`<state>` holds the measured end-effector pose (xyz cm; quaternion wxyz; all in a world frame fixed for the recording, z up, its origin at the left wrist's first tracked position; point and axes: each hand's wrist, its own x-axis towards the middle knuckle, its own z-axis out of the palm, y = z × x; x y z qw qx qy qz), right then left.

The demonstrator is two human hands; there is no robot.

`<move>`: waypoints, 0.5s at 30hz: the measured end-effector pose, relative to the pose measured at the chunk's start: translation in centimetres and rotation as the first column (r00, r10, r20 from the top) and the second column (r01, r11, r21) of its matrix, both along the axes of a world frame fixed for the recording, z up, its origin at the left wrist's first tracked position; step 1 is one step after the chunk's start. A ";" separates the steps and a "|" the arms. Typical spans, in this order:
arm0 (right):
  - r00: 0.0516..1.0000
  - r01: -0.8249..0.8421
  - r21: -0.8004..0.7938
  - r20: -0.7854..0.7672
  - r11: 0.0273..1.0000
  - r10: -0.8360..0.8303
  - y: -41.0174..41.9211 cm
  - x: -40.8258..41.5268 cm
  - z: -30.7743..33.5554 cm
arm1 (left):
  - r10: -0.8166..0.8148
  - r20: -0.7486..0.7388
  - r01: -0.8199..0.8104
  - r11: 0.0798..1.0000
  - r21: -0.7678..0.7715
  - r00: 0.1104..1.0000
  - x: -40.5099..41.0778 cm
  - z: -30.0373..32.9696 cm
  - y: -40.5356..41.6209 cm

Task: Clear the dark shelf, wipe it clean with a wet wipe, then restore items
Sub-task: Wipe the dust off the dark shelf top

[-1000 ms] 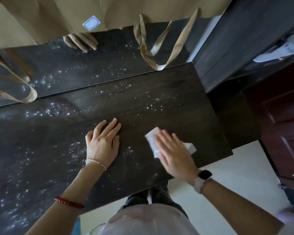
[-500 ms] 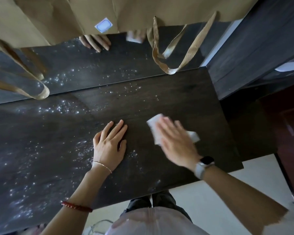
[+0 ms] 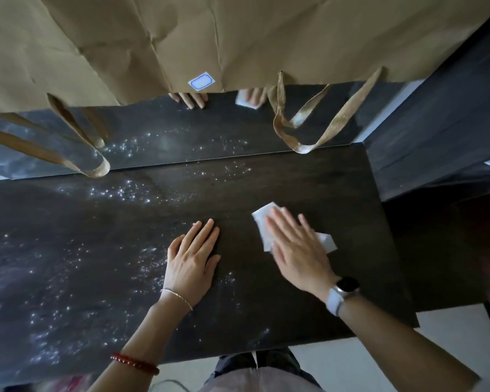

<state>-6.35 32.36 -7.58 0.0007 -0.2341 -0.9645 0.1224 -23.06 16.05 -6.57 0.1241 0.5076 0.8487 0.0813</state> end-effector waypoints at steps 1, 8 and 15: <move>0.993 0.115 0.019 -0.005 0.993 -0.115 1.7 0.5 -0.1 | 0.001 -0.005 -0.001 1.000 -0.001 1.000 0.0 0.1 0.0; 0.868 0.493 -0.047 -0.048 0.869 -0.495 2.8 -8.3 -0.3 | 0.147 0.049 -0.150 0.986 0.067 0.988 -1.0 1.5 -0.4; 0.999 -0.050 -0.089 -0.001 0.995 0.050 -4.3 -13.6 0.4 | 0.488 0.017 -0.487 0.873 -0.025 0.873 -6.4 2.1 -3.7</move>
